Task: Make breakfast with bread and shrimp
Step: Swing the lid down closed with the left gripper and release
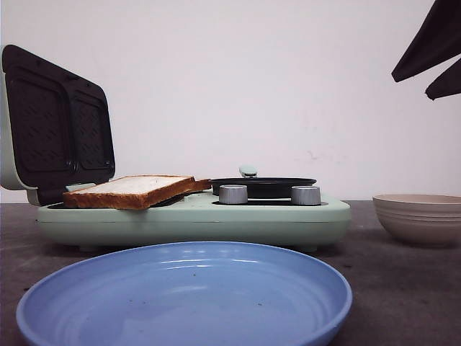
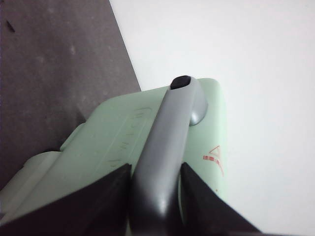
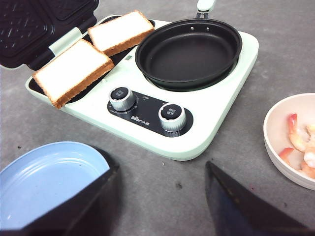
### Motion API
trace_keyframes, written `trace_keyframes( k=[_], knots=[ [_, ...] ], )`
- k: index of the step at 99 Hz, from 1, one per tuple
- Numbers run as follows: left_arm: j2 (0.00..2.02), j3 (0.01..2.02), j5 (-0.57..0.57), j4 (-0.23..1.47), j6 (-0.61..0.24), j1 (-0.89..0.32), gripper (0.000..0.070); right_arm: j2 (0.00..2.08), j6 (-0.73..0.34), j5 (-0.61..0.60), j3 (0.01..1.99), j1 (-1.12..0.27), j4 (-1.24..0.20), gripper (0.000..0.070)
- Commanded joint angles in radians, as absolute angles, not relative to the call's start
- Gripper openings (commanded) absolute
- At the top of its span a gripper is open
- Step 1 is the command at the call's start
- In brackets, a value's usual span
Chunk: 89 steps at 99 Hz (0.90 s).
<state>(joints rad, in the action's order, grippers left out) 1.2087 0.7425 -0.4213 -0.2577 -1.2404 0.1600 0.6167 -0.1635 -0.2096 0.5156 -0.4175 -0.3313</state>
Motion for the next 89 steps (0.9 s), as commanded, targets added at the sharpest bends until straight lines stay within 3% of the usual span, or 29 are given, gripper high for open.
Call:
trace_keyframes(
  k=[1, 42, 89],
  knots=[
    [1.223, 0.755, -0.418, -0.272, -1.115, 0.135, 0.0002, 0.620, -0.157, -0.212, 0.522, -0.421, -0.322, 0.0318],
    [1.239, 0.755, -0.207, -0.270, -0.900, -0.150, 0.0003, 0.620, -0.158, -0.213, 0.522, -0.421, -0.324, 0.0318],
    [1.485, 0.760, -0.078, -0.278, -0.793, -0.454, 0.0003, 0.619, -0.158, -0.213, 0.522, -0.421, -0.346, 0.0318]
  ],
)
